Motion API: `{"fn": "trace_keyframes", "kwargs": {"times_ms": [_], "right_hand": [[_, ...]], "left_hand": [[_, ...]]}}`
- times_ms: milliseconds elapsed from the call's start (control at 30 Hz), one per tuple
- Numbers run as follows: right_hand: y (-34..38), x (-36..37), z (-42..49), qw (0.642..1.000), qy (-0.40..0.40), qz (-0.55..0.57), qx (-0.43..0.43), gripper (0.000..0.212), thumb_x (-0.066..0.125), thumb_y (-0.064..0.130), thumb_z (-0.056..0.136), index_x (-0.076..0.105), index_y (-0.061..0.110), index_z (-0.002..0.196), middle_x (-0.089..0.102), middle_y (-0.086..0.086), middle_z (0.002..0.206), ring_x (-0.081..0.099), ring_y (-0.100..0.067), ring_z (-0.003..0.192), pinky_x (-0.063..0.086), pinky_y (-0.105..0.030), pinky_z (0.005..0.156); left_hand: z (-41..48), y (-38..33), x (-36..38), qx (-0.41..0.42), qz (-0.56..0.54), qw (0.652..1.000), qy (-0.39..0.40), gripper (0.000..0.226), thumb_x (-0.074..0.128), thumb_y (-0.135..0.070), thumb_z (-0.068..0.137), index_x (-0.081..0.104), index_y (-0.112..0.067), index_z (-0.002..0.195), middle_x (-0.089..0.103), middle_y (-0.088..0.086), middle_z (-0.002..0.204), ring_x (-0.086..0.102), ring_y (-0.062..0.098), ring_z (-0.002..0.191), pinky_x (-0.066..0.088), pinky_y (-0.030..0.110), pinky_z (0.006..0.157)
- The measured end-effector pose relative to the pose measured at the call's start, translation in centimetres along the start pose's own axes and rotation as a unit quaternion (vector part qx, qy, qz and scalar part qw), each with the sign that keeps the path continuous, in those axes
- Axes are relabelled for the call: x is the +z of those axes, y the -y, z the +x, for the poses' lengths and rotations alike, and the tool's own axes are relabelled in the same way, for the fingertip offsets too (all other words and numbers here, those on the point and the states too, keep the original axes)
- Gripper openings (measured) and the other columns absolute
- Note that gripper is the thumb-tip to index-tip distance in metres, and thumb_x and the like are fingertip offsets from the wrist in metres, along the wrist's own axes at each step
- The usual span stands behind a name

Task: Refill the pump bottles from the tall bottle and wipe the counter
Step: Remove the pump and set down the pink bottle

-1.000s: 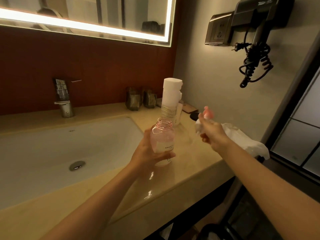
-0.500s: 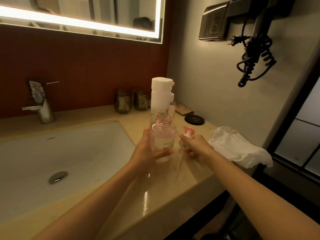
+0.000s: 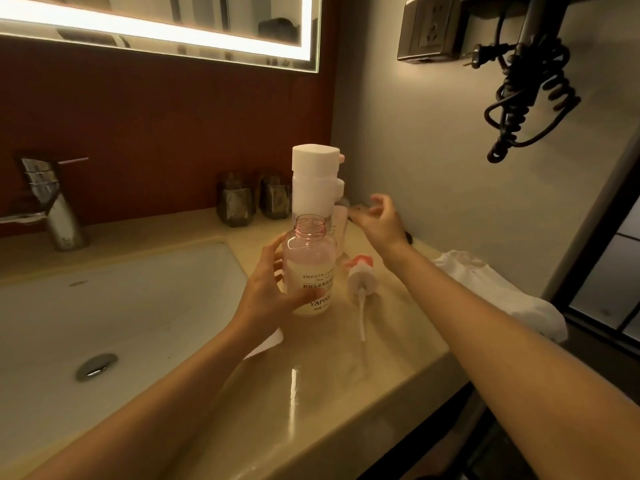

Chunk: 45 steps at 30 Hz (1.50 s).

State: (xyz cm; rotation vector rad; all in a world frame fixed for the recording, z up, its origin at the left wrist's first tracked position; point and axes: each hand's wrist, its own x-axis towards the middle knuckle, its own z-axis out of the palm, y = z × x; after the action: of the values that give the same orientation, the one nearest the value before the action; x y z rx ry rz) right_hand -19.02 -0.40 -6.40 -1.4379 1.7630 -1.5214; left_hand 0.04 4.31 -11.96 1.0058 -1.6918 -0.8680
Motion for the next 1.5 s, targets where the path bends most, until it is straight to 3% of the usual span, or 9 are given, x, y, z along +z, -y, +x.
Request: {"fn": "trace_keyframes", "kwargs": {"times_ms": [100,233,467,633,1033,1133,1300,1400,1500], "right_hand": [[0.9,1.0,3.0,0.995,0.094,0.036,0.016,0.084,0.068,0.016,0.080,0.016,0.023,0.145,0.024,-0.012,0.148,0.031,-0.029,0.133,0.037,-0.044,0.104],[1.5,1.5,5.5,0.977,0.211,-0.018,0.028,0.105,0.070,0.006,0.076,-0.003,0.032,0.147,0.005,-0.008,0.156,0.013,-0.031,0.142,0.025,-0.053,0.110],[1.5,1.1,7.3,0.935,0.350,-0.018,0.053,0.099,0.064,-0.009,0.073,0.010,0.032,0.145,0.041,-0.005,0.136,0.040,-0.027,0.126,0.031,-0.049,0.108],[1.1,1.1,6.9,0.945,0.319,-0.050,0.058,0.083,0.069,0.004,0.072,0.025,0.033,0.138,0.041,0.001,0.136,0.036,-0.026,0.126,0.020,-0.058,0.109],[0.2,-1.7,4.1,0.964,0.259,-0.053,0.026,0.068,0.075,0.015,0.073,0.033,0.023,0.126,0.049,-0.003,0.118,0.049,-0.023,0.109,0.044,-0.042,0.089],[0.5,-2.7,3.0,0.962,0.268,-0.048,0.027,0.069,0.072,0.009,0.076,0.030,0.020,0.129,0.049,0.004,0.102,0.051,-0.012,0.094,0.043,-0.027,0.071],[0.7,-3.9,1.3,0.964,0.254,-0.070,0.024,0.069,0.070,0.009,0.077,0.028,0.021,0.131,0.045,0.007,0.097,0.049,-0.014,0.095,0.043,-0.036,0.086],[0.6,-4.3,0.4,0.967,0.248,-0.052,0.023,0.070,0.069,0.007,0.078,0.026,0.016,0.132,0.047,0.007,0.101,0.049,-0.014,0.100,0.040,-0.031,0.085],[0.5,-4.8,-0.2,0.975,0.217,-0.036,0.019,0.068,0.069,0.006,0.078,0.025,0.013,0.130,0.046,-0.001,0.115,0.047,-0.018,0.108,0.041,-0.030,0.086]], "left_hand": [[0.4,-0.6,0.0,0.007,0.001,1.000,0.001,0.097,0.079,-0.026,0.059,0.023,-0.031,0.139,0.042,-0.013,0.125,0.041,0.005,0.113,0.044,0.027,0.092],[0.9,-1.5,-0.1,-0.007,-0.018,1.000,-0.002,0.106,0.075,-0.036,0.051,0.020,-0.029,0.141,0.039,-0.006,0.139,0.037,0.005,0.116,0.039,0.035,0.099],[0.9,-0.8,-0.2,-0.021,-0.031,0.999,0.023,0.102,0.076,-0.035,0.046,0.025,-0.033,0.135,0.040,-0.021,0.119,0.040,0.005,0.114,0.041,0.027,0.093],[0.7,-0.4,-0.3,-0.042,-0.042,0.998,0.035,0.091,0.076,-0.031,0.048,0.027,-0.040,0.124,0.041,-0.014,0.122,0.042,0.010,0.115,0.046,0.032,0.093],[0.3,-0.3,0.8,-0.026,-0.038,0.999,0.018,0.083,0.071,-0.010,0.075,0.023,-0.029,0.140,0.044,-0.007,0.135,0.043,0.015,0.125,0.043,0.040,0.101],[0.1,-0.7,1.0,-0.022,-0.025,0.999,0.020,0.084,0.068,-0.010,0.079,0.016,-0.033,0.141,0.042,-0.009,0.138,0.042,0.016,0.127,0.041,0.039,0.101],[-0.1,-1.0,1.4,-0.034,0.021,0.999,0.008,0.105,0.073,-0.017,0.075,-0.003,-0.023,0.147,0.032,-0.005,0.147,0.031,0.015,0.134,0.032,0.030,0.101],[-0.9,-1.0,1.5,-0.041,0.049,0.996,-0.055,0.108,0.076,-0.030,0.071,0.000,-0.022,0.148,0.024,0.001,0.151,0.025,0.019,0.137,0.028,0.038,0.108],[-2.2,-1.4,1.3,-0.013,0.087,0.983,-0.160,0.088,0.068,-0.038,0.077,0.016,-0.020,0.145,0.030,0.005,0.146,0.031,0.020,0.132,0.033,0.042,0.107]]}}
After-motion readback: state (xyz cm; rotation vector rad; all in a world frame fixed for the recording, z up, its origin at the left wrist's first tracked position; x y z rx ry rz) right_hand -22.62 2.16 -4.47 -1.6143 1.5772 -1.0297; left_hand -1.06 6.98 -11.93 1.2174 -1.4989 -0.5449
